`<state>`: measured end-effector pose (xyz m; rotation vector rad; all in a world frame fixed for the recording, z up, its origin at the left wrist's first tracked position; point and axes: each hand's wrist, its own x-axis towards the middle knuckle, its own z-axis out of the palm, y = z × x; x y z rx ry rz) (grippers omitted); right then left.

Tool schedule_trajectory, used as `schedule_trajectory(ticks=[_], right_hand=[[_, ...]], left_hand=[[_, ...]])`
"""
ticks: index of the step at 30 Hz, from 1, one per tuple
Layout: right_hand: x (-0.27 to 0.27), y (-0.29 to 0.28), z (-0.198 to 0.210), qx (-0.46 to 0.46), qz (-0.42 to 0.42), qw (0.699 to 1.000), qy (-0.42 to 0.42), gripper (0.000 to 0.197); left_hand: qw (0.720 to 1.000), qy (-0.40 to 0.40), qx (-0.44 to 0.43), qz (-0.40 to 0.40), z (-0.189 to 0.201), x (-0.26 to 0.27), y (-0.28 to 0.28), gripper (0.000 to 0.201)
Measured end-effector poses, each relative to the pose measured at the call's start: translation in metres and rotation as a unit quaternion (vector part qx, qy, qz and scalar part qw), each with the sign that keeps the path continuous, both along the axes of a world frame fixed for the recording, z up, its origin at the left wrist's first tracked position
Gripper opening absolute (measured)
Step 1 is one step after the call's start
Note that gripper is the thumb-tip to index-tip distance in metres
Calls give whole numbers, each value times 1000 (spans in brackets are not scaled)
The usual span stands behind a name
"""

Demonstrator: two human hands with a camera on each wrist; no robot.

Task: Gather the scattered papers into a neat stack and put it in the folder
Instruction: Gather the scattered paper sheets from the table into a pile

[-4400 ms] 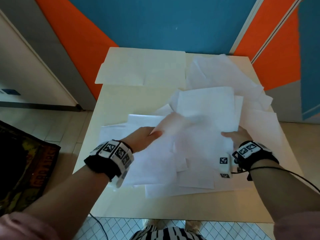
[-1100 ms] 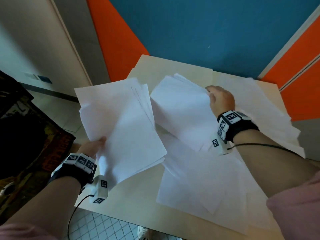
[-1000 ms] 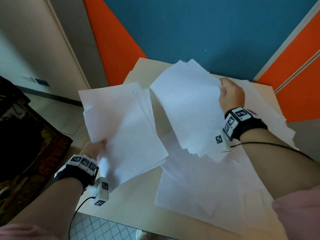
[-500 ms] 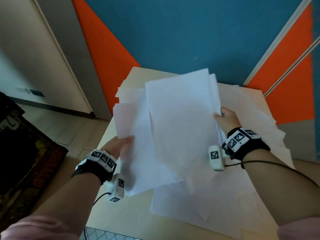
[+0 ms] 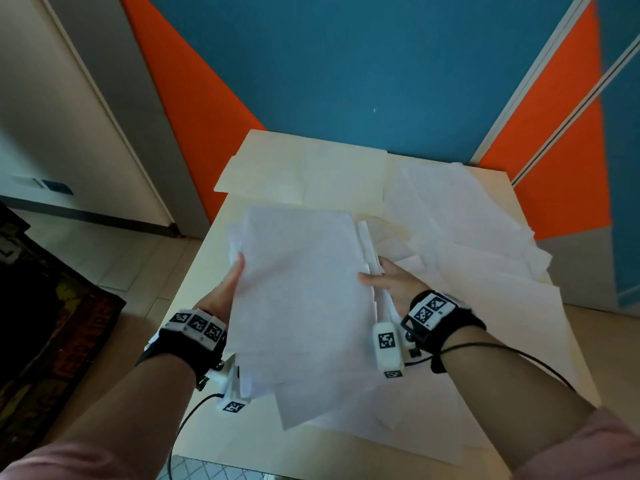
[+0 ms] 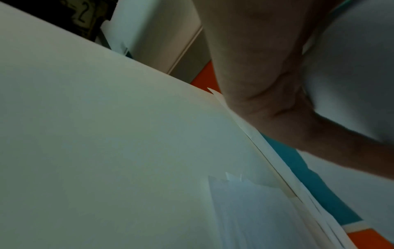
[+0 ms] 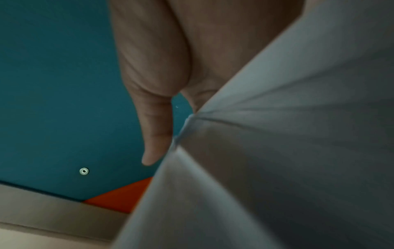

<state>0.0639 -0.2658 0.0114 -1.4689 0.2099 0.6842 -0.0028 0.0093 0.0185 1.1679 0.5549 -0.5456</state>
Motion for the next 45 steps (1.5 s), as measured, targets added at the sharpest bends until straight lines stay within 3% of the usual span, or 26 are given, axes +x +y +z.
schedule_trajectory(ticks=[2, 4, 6, 8, 11, 14, 16, 19, 21, 26, 28, 30, 33, 36, 39, 43, 45], right_hand=[[-3, 6, 0, 28, 28, 999, -8, 74], [-7, 10, 1, 1, 30, 999, -27, 63], [-8, 12, 2, -39, 50, 997, -50, 60], [-7, 14, 5, -67, 88, 991, -80, 56], [-2, 14, 19, -76, 129, 982, -114, 47], [11, -4, 29, -128, 87, 981, -118, 38], [23, -26, 25, -260, 72, 952, -148, 32], [35, -54, 8, -480, 175, 844, -163, 30], [34, -60, -5, -538, 260, 788, -145, 35], [21, -47, -36, -549, 280, 778, -117, 94], [18, -40, -48, -559, 279, 774, -103, 98], [16, -38, -57, -535, 281, 791, -97, 95], [14, -37, -59, -490, 321, 801, -124, 81], [15, -39, -49, -515, 392, 743, -169, 69], [14, -43, -38, -539, 454, 678, -211, 72], [-8, -39, -37, -545, 504, 629, -231, 90], [-19, -36, -38, -550, 505, 628, -219, 87]], left_hand=[[998, -28, -14, -59, -2, -4, 0, 73], [996, -32, 30, -76, -11, -1, -3, 82], [997, -25, 63, -44, -19, 1, -6, 51], [995, -2, 101, -10, -27, 1, -8, 38], [982, -8, 189, 27, -46, 2, 1, 47], [953, -11, 295, 63, -70, 7, 19, 68], [940, -4, 332, 82, -73, 5, 30, 63], [924, 14, 367, 107, -73, -4, 43, 60], [918, 22, 373, 130, -71, -10, 45, 60], [905, 58, 385, 170, -61, -20, 41, 57], [910, 55, 367, 188, -61, -24, 43, 55], [905, 65, 379, 184, -59, -29, 46, 59], [898, 74, 393, 182, -57, -35, 50, 62], [896, 67, 390, 200, -57, -37, 52, 61], [899, 71, 386, 195, -61, -39, 54, 64], [898, 73, 384, 202, -64, -41, 54, 63], [898, 72, 384, 203, -63, -41, 53, 61]])
